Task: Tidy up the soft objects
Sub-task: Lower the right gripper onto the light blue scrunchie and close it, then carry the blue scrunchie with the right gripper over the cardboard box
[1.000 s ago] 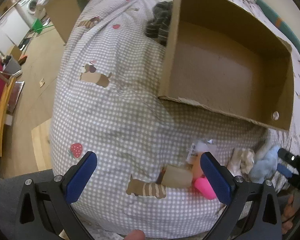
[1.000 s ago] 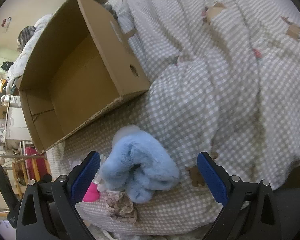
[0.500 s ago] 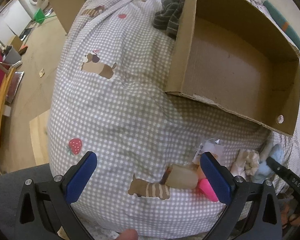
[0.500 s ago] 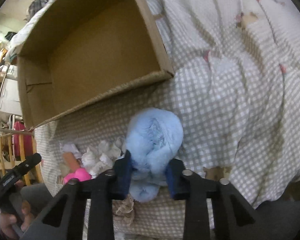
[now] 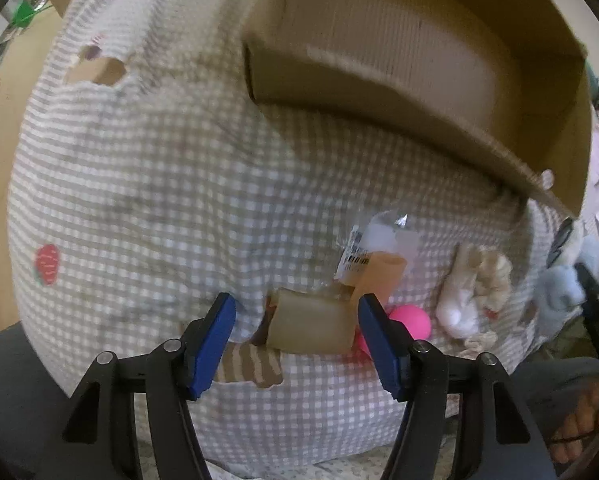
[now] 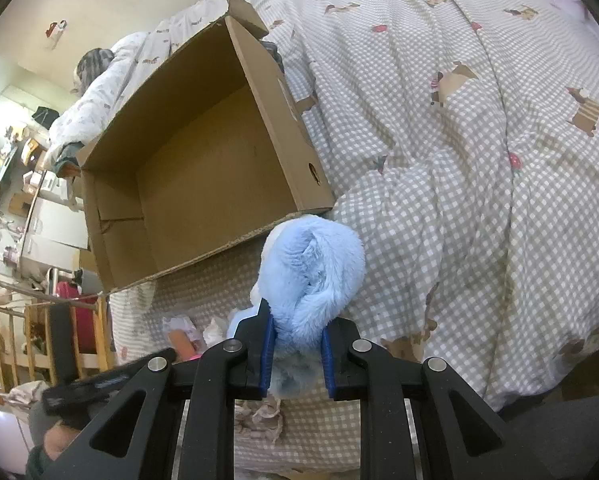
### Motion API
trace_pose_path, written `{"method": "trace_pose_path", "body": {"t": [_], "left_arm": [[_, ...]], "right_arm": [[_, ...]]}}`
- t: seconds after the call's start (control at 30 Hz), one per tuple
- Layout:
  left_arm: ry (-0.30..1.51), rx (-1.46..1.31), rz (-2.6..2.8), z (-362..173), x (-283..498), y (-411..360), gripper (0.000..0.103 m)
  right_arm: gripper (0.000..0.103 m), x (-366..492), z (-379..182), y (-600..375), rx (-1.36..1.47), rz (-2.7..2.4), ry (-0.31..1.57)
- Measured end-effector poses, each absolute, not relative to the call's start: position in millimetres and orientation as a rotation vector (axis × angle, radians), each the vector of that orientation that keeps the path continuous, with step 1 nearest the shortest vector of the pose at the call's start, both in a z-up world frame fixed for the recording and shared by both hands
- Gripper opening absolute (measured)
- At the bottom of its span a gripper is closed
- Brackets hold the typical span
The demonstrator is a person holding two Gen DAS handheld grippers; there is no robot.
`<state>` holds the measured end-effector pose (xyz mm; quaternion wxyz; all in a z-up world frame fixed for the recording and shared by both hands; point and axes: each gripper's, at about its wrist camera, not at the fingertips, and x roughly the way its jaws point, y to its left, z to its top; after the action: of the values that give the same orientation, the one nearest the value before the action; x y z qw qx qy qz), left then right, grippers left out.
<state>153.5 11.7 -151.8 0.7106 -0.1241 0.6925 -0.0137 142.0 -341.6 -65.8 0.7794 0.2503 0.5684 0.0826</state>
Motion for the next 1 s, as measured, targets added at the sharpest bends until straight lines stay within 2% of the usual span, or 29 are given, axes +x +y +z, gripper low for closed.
{"method": "trace_pose_path", "body": {"t": [0.03,0.07,0.13,0.17,0.53,0.77,1.0], "left_arm": [[1.535,-0.264,-0.028,-154.0,154.2,10.9,0.048],[1.528,-0.259,-0.035,-154.9,154.7,10.5,0.034],[1.52,-0.258,-0.038,-154.8,155.3,10.7,0.026],[1.507,-0.26,-0.041,-152.5,155.5,12.2,0.008],[1.378,-0.276,0.051,-123.7,159.0,53.2,0.007],[1.21,-0.329,0.031,-61.6,134.6,76.0,0.007],[1.079,-0.325,0.021,-8.5,137.3,68.0,0.007]], "right_arm": [[0.021,141.7,-66.0,-341.5,0.542,0.18,1.226],[0.021,142.0,-66.2,-340.6,0.541,0.183,1.223],[0.021,142.7,-65.5,-336.1,0.538,0.19,1.218],[0.021,140.9,-66.0,-338.1,0.535,0.192,1.215],[0.021,134.1,-59.3,-344.9,0.55,0.193,1.191],[0.021,113.4,-31.8,-341.4,0.541,0.269,1.129],[0.021,113.7,7.1,-336.3,0.494,0.322,1.055]]}}
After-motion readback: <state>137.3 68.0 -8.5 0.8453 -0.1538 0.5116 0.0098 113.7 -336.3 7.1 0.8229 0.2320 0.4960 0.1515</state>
